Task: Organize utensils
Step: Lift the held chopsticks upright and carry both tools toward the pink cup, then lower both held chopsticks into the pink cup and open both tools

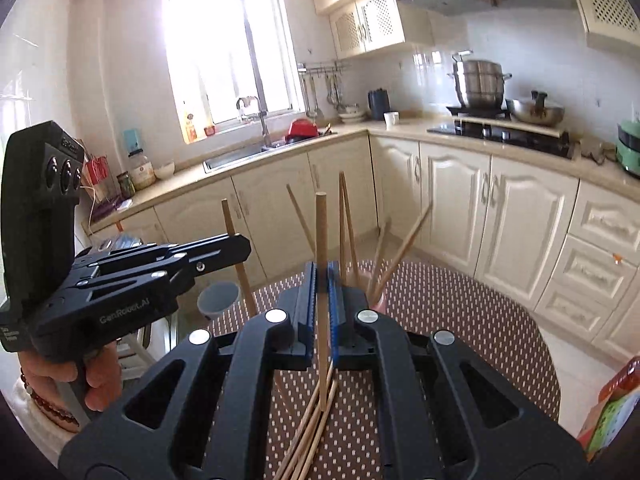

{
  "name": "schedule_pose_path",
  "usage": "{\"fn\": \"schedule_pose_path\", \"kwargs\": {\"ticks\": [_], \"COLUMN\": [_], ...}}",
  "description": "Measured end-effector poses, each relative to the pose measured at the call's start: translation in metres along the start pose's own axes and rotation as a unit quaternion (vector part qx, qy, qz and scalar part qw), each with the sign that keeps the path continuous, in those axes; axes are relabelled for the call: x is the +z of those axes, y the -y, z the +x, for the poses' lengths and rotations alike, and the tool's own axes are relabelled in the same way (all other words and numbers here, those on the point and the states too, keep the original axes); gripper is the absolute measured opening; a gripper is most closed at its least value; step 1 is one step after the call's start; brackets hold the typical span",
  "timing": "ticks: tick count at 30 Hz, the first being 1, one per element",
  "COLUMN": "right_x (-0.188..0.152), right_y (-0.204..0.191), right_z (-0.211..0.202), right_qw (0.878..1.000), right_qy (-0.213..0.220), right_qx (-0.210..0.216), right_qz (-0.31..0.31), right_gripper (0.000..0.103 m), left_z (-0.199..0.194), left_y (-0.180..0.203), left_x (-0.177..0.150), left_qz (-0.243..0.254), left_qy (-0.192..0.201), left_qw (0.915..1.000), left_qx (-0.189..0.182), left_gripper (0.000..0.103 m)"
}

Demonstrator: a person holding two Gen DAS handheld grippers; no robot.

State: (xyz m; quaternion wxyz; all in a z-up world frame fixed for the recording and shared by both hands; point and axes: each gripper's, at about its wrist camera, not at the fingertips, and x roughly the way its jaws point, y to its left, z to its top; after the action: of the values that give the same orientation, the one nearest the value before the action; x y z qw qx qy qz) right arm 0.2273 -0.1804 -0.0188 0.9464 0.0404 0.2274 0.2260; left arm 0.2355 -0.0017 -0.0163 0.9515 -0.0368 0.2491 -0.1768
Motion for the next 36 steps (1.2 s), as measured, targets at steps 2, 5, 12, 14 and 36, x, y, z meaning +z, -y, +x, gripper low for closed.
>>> {"fn": "schedule_pose_path", "kwargs": {"ticks": [2, 5, 12, 14, 36], "right_x": [0.008, 0.024, 0.055, 0.060, -0.003], "right_y": [-0.002, -0.005, -0.005, -0.005, 0.004], "right_z": [0.001, 0.003, 0.007, 0.010, 0.047], "right_qw": [1.000, 0.999, 0.996, 0.995, 0.994], "right_qy": [0.008, 0.027, 0.080, 0.095, 0.080], "right_qx": [-0.004, -0.009, -0.024, -0.035, -0.071], "right_qz": [-0.009, -0.016, -0.018, -0.022, -0.034], "right_gripper": [0.006, 0.006, 0.006, 0.006, 0.006], "left_z": [-0.002, -0.005, -0.009, -0.006, 0.054], "left_y": [-0.003, -0.006, -0.009, -0.008, -0.015], "left_x": [0.011, 0.029, 0.064, 0.070, 0.001], "left_qz": [-0.004, -0.010, -0.032, -0.033, -0.016], "left_qy": [0.012, 0.037, 0.115, 0.134, 0.101], "left_qw": [0.9999, 0.9992, 0.9925, 0.9898, 0.9936], "left_qx": [0.003, 0.011, 0.029, 0.036, 0.047], "left_gripper": [0.005, 0.005, 0.005, 0.005, 0.005]}}
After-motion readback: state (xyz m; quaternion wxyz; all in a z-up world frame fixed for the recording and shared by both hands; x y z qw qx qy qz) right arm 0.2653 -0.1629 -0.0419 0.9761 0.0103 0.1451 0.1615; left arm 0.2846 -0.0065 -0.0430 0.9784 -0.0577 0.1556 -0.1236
